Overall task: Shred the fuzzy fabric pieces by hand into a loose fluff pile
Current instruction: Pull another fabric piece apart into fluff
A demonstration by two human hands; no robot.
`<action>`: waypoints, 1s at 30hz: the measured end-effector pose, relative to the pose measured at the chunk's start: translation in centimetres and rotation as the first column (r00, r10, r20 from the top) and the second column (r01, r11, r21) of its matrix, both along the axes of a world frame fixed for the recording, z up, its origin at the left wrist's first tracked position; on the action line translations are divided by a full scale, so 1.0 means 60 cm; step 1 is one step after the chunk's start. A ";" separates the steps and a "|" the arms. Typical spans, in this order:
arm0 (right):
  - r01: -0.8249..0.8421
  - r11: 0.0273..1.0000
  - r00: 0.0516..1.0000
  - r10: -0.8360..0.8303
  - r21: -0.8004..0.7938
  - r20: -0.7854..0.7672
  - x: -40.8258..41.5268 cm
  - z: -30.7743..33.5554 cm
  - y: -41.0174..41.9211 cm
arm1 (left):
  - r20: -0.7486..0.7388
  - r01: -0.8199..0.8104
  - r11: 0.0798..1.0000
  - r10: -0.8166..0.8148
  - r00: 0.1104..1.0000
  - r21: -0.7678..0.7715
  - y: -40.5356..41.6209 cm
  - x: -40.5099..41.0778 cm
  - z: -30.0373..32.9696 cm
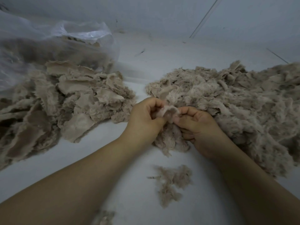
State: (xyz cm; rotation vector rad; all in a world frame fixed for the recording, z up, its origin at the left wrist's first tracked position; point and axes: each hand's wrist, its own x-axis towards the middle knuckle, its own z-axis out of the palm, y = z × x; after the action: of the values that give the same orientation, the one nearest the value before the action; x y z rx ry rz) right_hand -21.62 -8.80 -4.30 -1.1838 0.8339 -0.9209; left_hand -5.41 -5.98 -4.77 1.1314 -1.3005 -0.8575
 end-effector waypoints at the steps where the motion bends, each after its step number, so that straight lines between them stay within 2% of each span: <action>1: -0.023 1.000 1.000 0.023 0.006 0.012 -0.001 0.003 0.003 | -0.036 0.018 0.999 -0.017 0.999 0.029 0.002 -0.001 0.003; 4: -0.082 0.995 0.997 0.083 -0.056 0.005 0.000 0.005 0.008 | -0.077 0.095 0.992 -0.088 0.993 0.087 0.006 0.000 0.006; 6: -0.035 0.997 0.999 0.034 -0.066 -0.018 0.002 0.004 0.006 | -0.082 0.122 0.987 -0.114 0.990 0.103 0.007 0.002 0.008; 11: 0.059 0.998 0.997 -0.060 0.031 0.041 0.002 0.002 0.000 | -0.228 0.114 0.989 -0.090 0.970 0.092 -0.004 0.008 0.005; 16: 0.072 0.989 0.985 -0.092 0.131 0.147 0.002 0.010 0.000 | -0.105 0.186 0.971 -0.171 0.980 0.150 -0.006 0.010 0.003; 21: 0.080 0.985 0.972 -0.112 0.156 0.206 0.003 0.009 -0.001 | -0.134 0.180 0.965 -0.156 0.979 0.191 -0.009 0.015 0.006; 26: 0.051 0.997 0.992 -0.057 0.055 0.109 0.003 0.006 0.003 | -0.045 0.214 0.961 -0.209 0.977 0.177 -0.003 0.009 0.006; 30: 0.074 0.994 0.990 -0.083 0.079 0.115 0.000 0.003 0.000 | -0.156 0.163 0.958 -0.128 0.979 0.235 -0.005 0.007 0.010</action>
State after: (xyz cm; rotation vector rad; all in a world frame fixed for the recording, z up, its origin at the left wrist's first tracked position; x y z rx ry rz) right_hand -21.60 -8.81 -4.13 -1.0283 0.8172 -1.0064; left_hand -5.01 -6.30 -4.17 1.1545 -1.1951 -1.2135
